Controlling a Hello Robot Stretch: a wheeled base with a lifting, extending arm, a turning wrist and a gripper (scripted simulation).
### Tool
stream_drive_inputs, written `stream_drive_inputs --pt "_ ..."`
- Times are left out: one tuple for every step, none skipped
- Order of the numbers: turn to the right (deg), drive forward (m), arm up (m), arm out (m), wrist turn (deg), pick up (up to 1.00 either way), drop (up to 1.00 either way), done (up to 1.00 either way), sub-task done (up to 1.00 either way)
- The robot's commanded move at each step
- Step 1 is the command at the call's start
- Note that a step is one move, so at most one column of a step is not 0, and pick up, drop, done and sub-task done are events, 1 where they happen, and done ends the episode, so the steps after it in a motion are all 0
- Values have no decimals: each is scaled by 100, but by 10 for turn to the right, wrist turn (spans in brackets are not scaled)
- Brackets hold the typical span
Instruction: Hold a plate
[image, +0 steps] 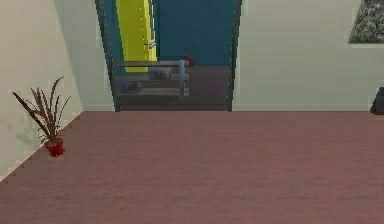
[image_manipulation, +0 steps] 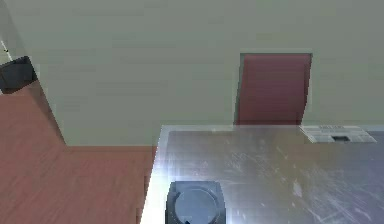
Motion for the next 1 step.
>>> stream_drive_inputs --pt "0 0 0 0 0 100 0 0 0"
